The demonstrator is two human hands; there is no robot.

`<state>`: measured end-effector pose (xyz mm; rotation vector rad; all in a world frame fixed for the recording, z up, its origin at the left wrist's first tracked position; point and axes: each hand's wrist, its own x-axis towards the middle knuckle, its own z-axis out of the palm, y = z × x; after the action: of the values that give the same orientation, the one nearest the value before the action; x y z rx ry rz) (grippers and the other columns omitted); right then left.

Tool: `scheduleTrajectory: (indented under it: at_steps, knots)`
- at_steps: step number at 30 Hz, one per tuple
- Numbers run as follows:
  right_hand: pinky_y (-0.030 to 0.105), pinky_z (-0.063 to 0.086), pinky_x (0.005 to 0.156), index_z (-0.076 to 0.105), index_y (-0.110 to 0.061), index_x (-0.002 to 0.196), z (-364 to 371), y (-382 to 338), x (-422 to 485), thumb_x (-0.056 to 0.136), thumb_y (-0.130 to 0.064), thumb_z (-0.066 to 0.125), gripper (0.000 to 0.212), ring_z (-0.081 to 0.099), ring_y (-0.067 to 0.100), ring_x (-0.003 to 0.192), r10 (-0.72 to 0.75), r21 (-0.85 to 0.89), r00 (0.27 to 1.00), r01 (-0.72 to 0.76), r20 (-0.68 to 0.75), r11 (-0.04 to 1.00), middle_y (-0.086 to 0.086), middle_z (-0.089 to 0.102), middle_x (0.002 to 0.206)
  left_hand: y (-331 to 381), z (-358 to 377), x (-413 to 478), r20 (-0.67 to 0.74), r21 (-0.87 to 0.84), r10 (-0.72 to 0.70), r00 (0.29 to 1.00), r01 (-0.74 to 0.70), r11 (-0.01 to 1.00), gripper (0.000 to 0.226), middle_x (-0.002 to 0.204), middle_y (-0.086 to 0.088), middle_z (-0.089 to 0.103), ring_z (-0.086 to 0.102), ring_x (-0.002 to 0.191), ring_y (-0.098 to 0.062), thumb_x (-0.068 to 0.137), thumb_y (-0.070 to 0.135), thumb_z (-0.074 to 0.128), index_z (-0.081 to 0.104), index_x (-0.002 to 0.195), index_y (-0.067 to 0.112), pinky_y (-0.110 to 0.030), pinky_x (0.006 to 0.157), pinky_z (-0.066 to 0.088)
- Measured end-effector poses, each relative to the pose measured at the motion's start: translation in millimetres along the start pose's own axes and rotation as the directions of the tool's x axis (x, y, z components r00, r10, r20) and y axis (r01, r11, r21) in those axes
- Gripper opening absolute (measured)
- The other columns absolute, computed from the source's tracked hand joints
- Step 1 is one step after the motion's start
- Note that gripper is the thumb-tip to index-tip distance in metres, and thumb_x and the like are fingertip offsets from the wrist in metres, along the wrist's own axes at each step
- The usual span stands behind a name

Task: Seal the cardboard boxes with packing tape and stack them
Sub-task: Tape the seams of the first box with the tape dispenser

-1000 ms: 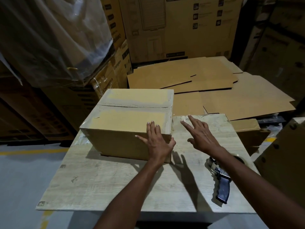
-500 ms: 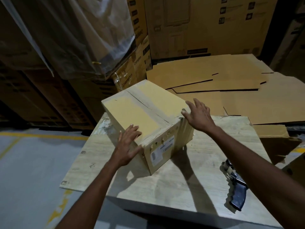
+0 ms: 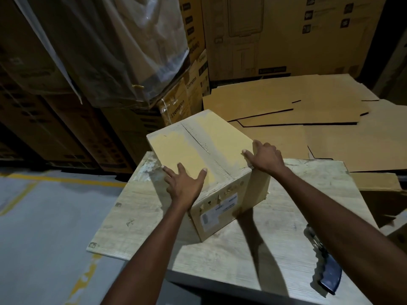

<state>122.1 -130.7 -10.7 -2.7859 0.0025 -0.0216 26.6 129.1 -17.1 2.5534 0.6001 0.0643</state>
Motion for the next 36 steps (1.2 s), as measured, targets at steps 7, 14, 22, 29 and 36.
scheduleTrajectory:
  at_steps: [7, 14, 22, 29, 36]
  knots:
    - [0.040, 0.047, 0.074, 0.049, -0.010, 0.140, 10, -6, -70, 0.096, -0.072, 0.045, 0.076, 0.062, 0.041, 0.104, 0.051, -0.001, 0.997, -0.051, -0.062, 0.999, 0.026, 0.063, 0.117, -46, -32, 19, 0.143, 0.148, 0.202, 0.969, -0.223, 0.963, 0.105, 0.170, -0.012, -0.013, 0.006, 0.155, -0.042, 0.082, 0.091, 0.039, 0.011, 0.163, 0.031, -0.059, 0.118, 0.026]
    - [0.055, 0.035, 0.114, 0.011, -0.027, 0.165, 0, -16, -67, 0.101, -0.065, 0.043, 0.081, 0.025, 0.044, 0.149, -0.097, 0.070, 0.990, 0.090, 0.099, 0.993, 0.022, 0.010, 0.167, -46, -38, 23, 0.206, 0.188, 0.258, 0.944, -0.297, 0.936, 0.103, 0.170, -0.009, -0.016, 0.003, 0.155, -0.043, 0.081, 0.091, 0.038, 0.008, 0.163, 0.037, -0.060, 0.120, 0.022]
    - [0.055, 0.038, 0.111, 0.009, -0.030, 0.165, 10, -19, -93, 0.105, -0.065, 0.022, 0.071, 0.019, 0.044, 0.152, 0.001, -0.042, 0.992, 0.004, 0.124, 0.999, 0.021, -0.011, 0.170, -46, -37, 36, 0.268, 0.173, 0.333, 0.904, -0.386, 0.906, 0.103, 0.170, -0.001, -0.017, 0.003, 0.156, -0.039, 0.077, 0.096, 0.035, 0.007, 0.162, 0.044, -0.060, 0.119, 0.022]
    - [0.057, 0.038, 0.112, 0.005, -0.029, 0.166, 13, -17, -117, 0.104, -0.066, 0.024, 0.074, 0.012, 0.044, 0.155, 0.109, -0.020, 0.988, -0.107, 0.110, 0.994, 0.023, -0.015, 0.169, -35, -34, 46, 0.320, 0.140, 0.409, 0.855, -0.470, 0.872, 0.099, 0.171, 0.002, -0.013, 0.002, 0.156, -0.040, 0.079, 0.094, 0.038, 0.011, 0.161, 0.046, -0.061, 0.118, 0.023]
    - [0.057, 0.036, 0.114, 0.011, -0.032, 0.165, 10, -9, -118, 0.102, -0.069, 0.029, 0.075, 0.014, 0.043, 0.155, 0.090, 0.010, 0.990, -0.092, 0.107, 0.996, 0.019, -0.011, 0.171, -39, -29, 30, 0.251, 0.207, 0.423, 0.871, -0.475, 0.855, 0.096, 0.172, -0.006, -0.008, 0.012, 0.153, -0.043, 0.084, 0.091, 0.033, 0.014, 0.162, 0.039, -0.058, 0.115, 0.031]
